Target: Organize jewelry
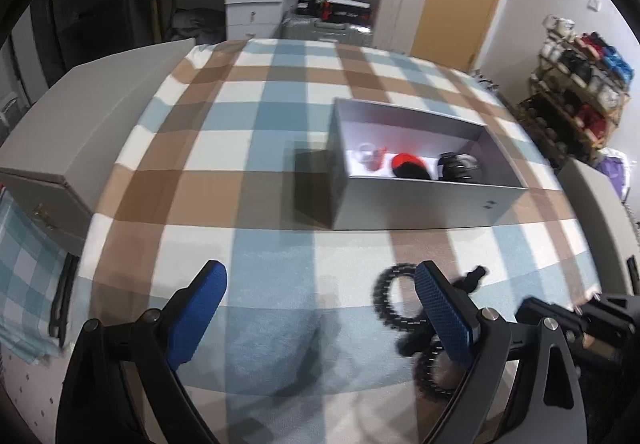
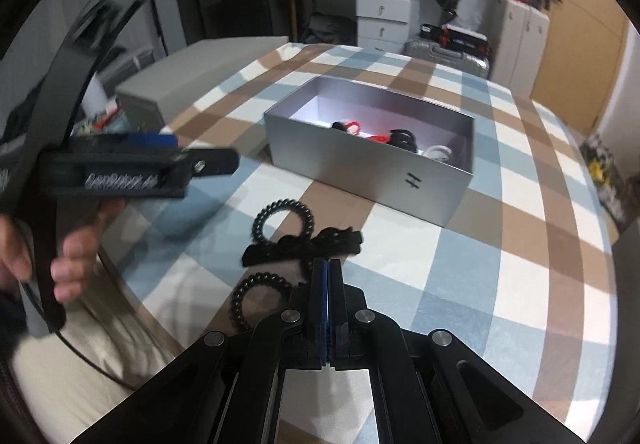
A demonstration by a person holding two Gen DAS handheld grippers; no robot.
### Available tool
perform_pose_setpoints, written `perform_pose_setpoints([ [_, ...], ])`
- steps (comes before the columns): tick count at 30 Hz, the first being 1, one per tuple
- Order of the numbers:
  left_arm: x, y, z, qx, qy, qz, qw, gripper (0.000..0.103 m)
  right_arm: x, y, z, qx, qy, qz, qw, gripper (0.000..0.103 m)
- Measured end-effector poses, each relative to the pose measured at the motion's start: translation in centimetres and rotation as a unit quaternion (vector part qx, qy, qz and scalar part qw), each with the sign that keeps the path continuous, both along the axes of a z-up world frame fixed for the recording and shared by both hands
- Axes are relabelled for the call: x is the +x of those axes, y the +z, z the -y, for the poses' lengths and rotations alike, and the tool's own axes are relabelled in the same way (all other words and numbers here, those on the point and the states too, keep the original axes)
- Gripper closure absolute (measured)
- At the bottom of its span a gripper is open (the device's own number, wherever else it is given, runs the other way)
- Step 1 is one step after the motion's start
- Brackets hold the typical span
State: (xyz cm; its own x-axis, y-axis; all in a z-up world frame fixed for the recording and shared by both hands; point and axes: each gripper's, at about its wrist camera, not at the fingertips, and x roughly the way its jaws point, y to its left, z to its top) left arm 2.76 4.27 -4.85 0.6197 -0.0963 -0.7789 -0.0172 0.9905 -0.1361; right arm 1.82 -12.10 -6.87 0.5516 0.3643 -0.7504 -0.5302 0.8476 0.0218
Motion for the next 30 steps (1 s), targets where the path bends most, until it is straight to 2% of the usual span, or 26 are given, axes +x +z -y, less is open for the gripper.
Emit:
perform_pose_setpoints([
  [3, -0.5, 0.5, 1.2, -0.014, -0.047, 0.016, 0.9987, 0.011, 1.1, 0.7, 2.0, 0.043, -0.040, -0.016, 0.998, 0.098],
  [6, -0.6, 0.2, 3.0, -0.011, -0.096, 0.016, 0.9952, 0.011, 2.5, 1.0, 5.1, 0.092, -0.100, -0.038, 0.990, 0.084],
  [9, -0.6, -0.8, 5.3, 0.027, -0.140, 0.005, 0.9897, 0.011, 3.1, 1.2, 6.8, 0.116, -0.133, -0.047, 0.983, 0.083],
  [12, -0.7, -1.5, 7.1, 0.069, -0.171, 0.010, 0.9828, 0.011, 3.0, 1.4, 7.2, 0.124, -0.134, -0.050, 0.982, 0.078],
  [13, -0.7, -1.6, 7.4, 0.078, -0.176, 0.010, 0.9812, 0.015, 2.8, 1.5, 7.1, 0.123, -0.129, -0.048, 0.983, 0.075],
  [15, -0.5, -2.2, 7.6, 0.086, -0.185, -0.001, 0.9789, 0.039, 2.5, 1.7, 6.7, 0.122, -0.116, -0.042, 0.985, 0.072],
  [16, -0.2, -2.4, 7.7, 0.085, -0.187, -0.007, 0.9786, 0.045, 2.4, 1.8, 6.5, 0.121, -0.111, -0.038, 0.986, 0.070],
  [18, 0.2, -2.8, 7.4, 0.076, -0.190, -0.023, 0.9785, 0.064, 2.2, 1.9, 6.3, 0.123, -0.102, -0.034, 0.987, 0.067],
  [24, -0.1, -3.1, 8.0, 0.064, -0.207, -0.033, 0.9756, 0.085, 2.1, 2.0, 6.4, 0.131, -0.098, -0.034, 0.986, 0.063],
  [30, -0.6, -3.4, 8.9, 0.091, -0.221, -0.027, 0.9706, 0.093, 2.1, 2.0, 6.4, 0.133, -0.095, -0.035, 0.986, 0.061],
])
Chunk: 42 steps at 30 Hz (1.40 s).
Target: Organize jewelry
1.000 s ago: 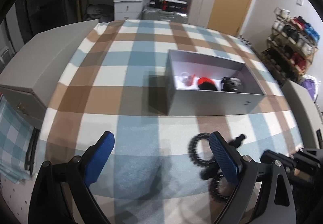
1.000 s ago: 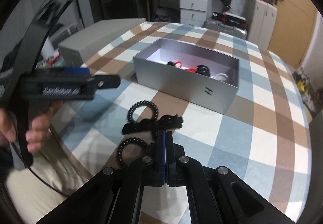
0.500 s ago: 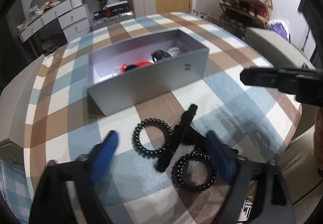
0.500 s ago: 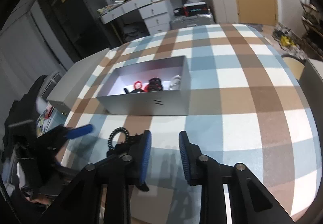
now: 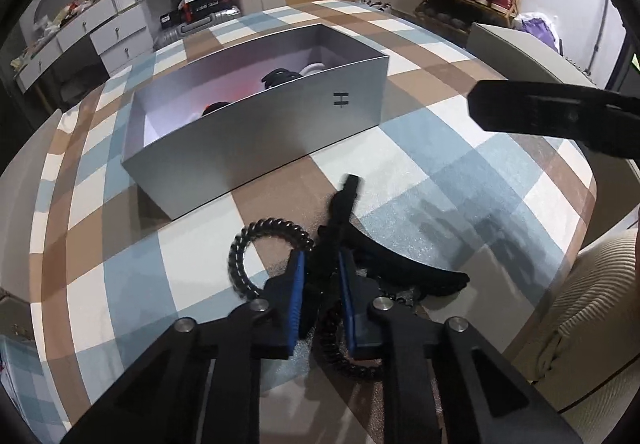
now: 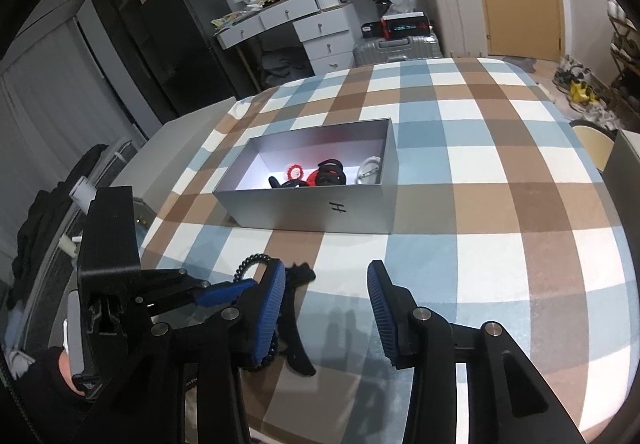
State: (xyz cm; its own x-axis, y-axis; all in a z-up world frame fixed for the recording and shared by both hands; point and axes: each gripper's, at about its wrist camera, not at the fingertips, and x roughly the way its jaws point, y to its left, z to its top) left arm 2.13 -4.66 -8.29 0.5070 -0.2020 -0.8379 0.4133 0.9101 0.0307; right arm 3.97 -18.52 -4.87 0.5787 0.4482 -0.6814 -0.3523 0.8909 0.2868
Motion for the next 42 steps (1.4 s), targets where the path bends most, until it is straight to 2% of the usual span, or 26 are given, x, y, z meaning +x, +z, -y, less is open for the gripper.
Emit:
perform_pose_setpoints([
  [4, 0.2, 0.1, -0.4, -0.005, 0.007, -0.001, 1.0000, 0.094, 0.0, -0.1, -0.1, -0.001, 0.001, -0.001, 1.000, 0.060],
  [14, -0.5, 3.7, -2.8, -0.046, 0.040, 0.054, 0.9967, 0.095, 0.2, -0.6, -0.4, -0.001, 0.006, -0.019, 1.000, 0.057],
  [17, -0.5, 5.5, -5.1, -0.068, 0.071, 0.076, 0.9922, 0.095, 0.7, -1.5, -2.0, -0.019, 0.035, -0.040, 0.998, 0.054],
  [23, -0.5, 8.4, -9.3, -0.088, 0.116, 0.129, 0.9810, 0.095, 1.3, -2.5, -6.3, -0.062, 0.110, -0.043, 0.991, 0.053],
  [24, -0.6, 9.0, -10.1, -0.082, 0.127, 0.145, 0.9778, 0.094, 1.3, -2.5, -7.0, -0.070, 0.124, -0.037, 0.989, 0.049],
  [25, -0.6, 9.3, -10.7, -0.080, 0.136, 0.156, 0.9750, 0.095, 1.1, -2.4, -7.8, -0.082, 0.136, -0.025, 0.987, 0.035],
  [27, -0.4, 9.6, -11.8, -0.093, 0.147, 0.163, 0.9711, 0.095, 1.0, -2.5, -9.4, -0.112, 0.159, 0.002, 0.981, 0.023],
  [30, -0.2, 9.5, -13.2, -0.120, 0.166, 0.156, 0.9662, 0.095, 1.0, -3.4, -11.4, -0.142, 0.196, 0.011, 0.970, 0.023],
  [35, 0.3, 8.7, -13.7, -0.135, 0.169, 0.134, 0.9671, 0.095, 1.7, -5.8, -13.7, -0.196, 0.225, -0.003, 0.954, 0.025],
  [39, 0.0, 9.0, -13.8, -0.139, 0.165, 0.133, 0.9674, 0.095, 2.0, -6.7, -14.5, -0.224, 0.237, -0.008, 0.945, 0.038],
  [42, 0.1, 8.9, -13.7, -0.139, 0.164, 0.129, 0.9681, 0.095, 2.1, -6.6, -14.2, -0.213, 0.239, -0.010, 0.947, 0.044],
])
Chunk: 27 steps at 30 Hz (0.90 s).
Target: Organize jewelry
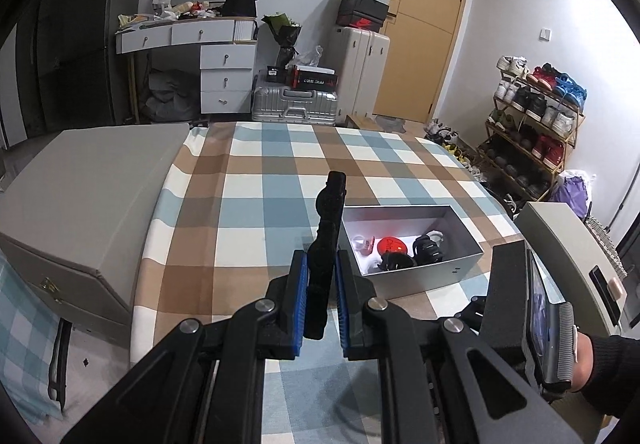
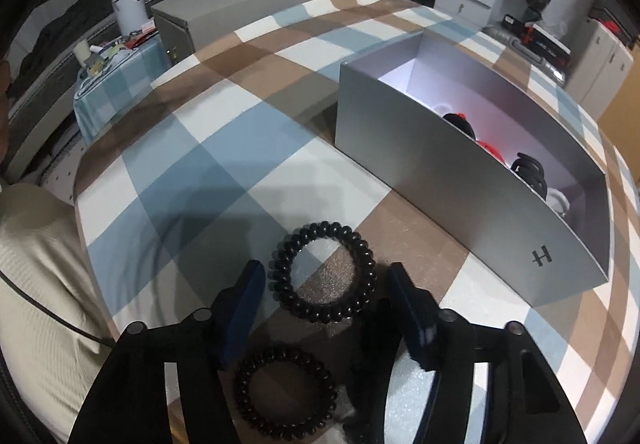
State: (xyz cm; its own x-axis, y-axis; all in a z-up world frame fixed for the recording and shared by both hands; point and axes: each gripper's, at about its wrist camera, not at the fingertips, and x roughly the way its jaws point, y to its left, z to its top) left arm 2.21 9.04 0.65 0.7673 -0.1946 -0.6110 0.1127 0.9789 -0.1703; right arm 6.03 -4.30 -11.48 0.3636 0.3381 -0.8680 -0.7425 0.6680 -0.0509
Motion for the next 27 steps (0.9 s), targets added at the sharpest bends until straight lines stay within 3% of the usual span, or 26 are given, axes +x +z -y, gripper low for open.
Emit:
perform_pose_setpoints([
  [4, 0.0, -0.2, 0.0, 0.002, -0.002, -0.006, 1.0000, 0.095, -0.4, 0.1, 0.1, 0.007, -0.001, 0.004, 1.000, 0.064],
  [9, -0.1, -0.2, 0.2, 0.010, -0.002, -0.008, 0.9999, 0.095, -0.5, 0.2, 0.1, 0.015, -0.003, 0.007, 1.000, 0.073],
  [19, 0.0, -0.4, 0.5, 0.016, -0.001, -0.013, 0.9998, 0.094, -0.9, 1.3, 0.3, 0.051, -0.002, 0.005, 0.999, 0.075],
  [27, 0.0, -0.6, 0.6, 0.019, 0.001, -0.015, 0.9997, 0.095, -1.4, 3.5, 1.5, 0.108, -0.010, 0.005, 0.994, 0.075],
])
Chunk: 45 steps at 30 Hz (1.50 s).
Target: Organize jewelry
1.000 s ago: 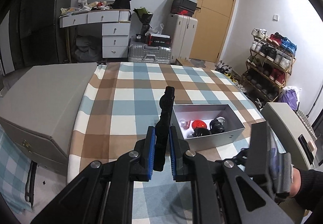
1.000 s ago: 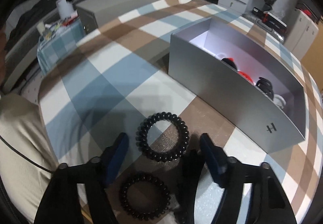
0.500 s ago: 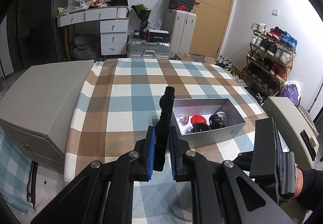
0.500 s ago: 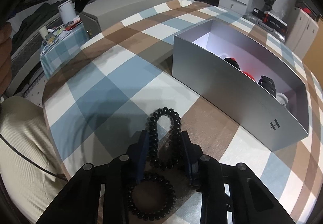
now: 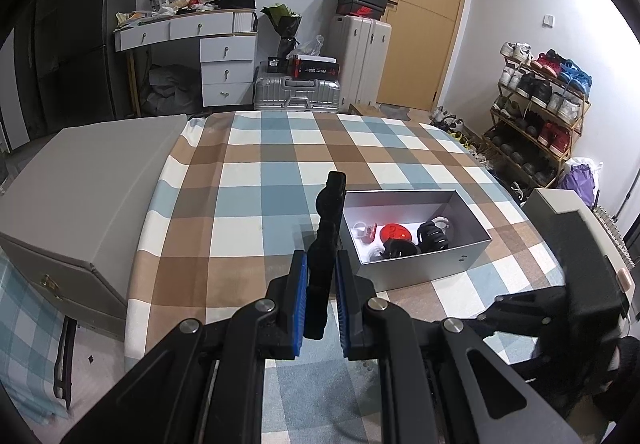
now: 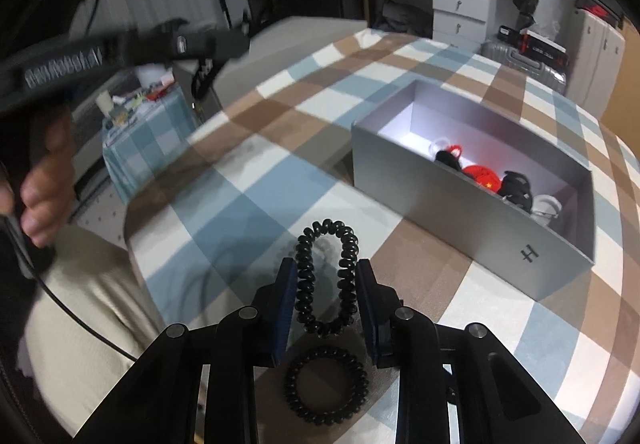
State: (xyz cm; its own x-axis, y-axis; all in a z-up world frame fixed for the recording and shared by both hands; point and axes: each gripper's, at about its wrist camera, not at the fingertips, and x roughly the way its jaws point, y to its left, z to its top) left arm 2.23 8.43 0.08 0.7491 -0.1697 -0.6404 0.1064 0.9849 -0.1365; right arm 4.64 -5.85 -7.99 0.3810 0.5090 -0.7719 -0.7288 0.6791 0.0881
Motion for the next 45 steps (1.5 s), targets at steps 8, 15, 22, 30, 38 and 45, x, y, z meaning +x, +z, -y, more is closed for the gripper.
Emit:
perform_pose_setpoints([
  [8, 0.5, 0.2, 1.2, 0.009, -0.011, 0.001, 0.9999, 0.094, 1.1, 3.6, 3.2, 0.085, -0.047, 0.016, 0.995, 0.075],
  [15, 3.0, 0.9, 3.9, 0.025, -0.046, -0.005, 0.9986, 0.094, 3.2, 6.0, 6.8, 0.136, -0.105, 0.032, 0.985, 0.075],
  [22, 6.4, -0.1, 6.2, 0.039, -0.092, -0.036, 0.9944, 0.094, 6.4, 7.4, 8.5, 0.132, -0.137, 0.044, 0.981, 0.075],
  [30, 8.8, -2.4, 7.8, 0.031, -0.130, -0.072, 0.9884, 0.095, 9.7, 5.4, 8.7, 0.122, -0.150, 0.031, 0.981, 0.075],
  [38, 9.0, -3.4, 8.5, 0.051, -0.156, -0.075, 0.9837, 0.094, 10.6, 4.2, 9.0, 0.123, -0.161, 0.014, 0.979, 0.074],
  [45, 9.3, -3.6, 8.6, 0.040, -0.163, -0.084, 0.9823, 0.095, 10.9, 3.0, 8.2, 0.100, -0.158, 0.009, 0.982, 0.073],
])
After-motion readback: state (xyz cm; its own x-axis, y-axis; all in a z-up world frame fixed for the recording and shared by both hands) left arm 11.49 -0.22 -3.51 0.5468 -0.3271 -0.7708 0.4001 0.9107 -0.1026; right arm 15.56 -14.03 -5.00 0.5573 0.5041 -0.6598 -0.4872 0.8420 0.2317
